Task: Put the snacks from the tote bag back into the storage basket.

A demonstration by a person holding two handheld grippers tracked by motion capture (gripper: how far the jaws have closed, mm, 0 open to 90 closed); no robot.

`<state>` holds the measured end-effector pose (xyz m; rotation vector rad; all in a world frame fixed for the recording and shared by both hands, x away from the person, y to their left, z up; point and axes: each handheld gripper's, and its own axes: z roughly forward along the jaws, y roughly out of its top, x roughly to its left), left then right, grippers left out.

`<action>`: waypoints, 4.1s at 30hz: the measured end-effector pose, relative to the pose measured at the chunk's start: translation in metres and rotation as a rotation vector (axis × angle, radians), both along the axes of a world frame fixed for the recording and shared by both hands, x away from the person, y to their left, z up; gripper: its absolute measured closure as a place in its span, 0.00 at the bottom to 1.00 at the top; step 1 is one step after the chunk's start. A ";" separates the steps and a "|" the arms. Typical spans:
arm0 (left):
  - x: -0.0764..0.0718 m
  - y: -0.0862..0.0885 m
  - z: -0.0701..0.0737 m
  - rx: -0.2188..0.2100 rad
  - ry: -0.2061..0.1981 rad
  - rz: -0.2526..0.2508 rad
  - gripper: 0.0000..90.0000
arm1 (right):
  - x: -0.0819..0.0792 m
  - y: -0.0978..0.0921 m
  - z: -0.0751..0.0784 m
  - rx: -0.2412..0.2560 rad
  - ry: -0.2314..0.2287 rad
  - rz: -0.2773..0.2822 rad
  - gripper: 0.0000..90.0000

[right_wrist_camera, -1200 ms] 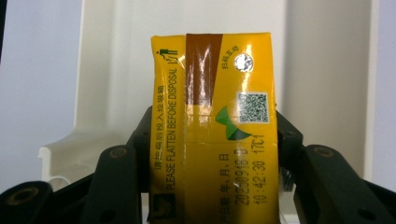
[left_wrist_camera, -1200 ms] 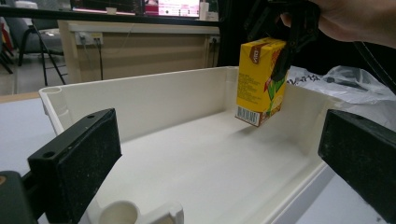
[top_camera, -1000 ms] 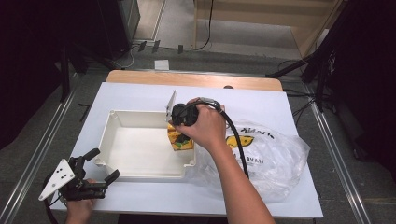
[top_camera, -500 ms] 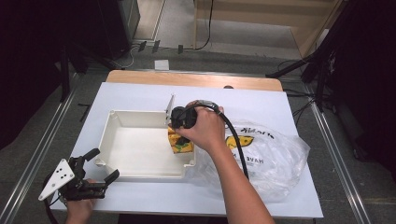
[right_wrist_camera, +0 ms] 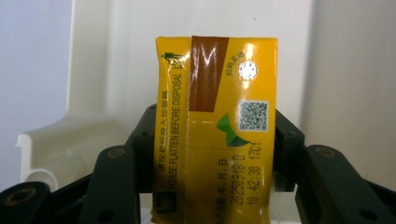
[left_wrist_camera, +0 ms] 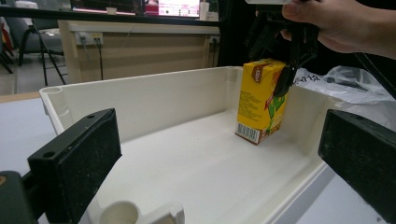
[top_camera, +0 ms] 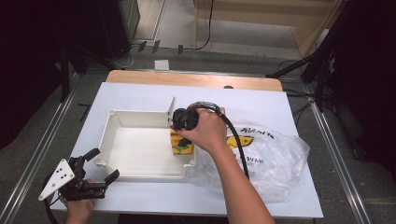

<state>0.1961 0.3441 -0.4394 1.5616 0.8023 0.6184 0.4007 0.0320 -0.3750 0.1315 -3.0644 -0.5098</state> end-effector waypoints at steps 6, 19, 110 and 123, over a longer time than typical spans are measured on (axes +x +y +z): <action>0.000 -0.001 0.000 0.003 0.000 0.002 0.00 | 0.001 -0.010 0.002 0.045 0.018 -0.024 0.54; 0.000 -0.004 0.000 0.025 -0.001 0.003 0.00 | 0.003 -0.040 0.011 0.257 0.025 -0.047 0.22; -0.001 -0.002 -0.001 0.016 0.006 0.008 0.00 | -0.030 -0.192 -0.008 0.330 -0.073 -0.275 0.16; -0.001 -0.002 -0.001 0.018 0.005 0.009 0.00 | -0.038 -0.211 -0.015 0.344 -0.077 -0.302 0.16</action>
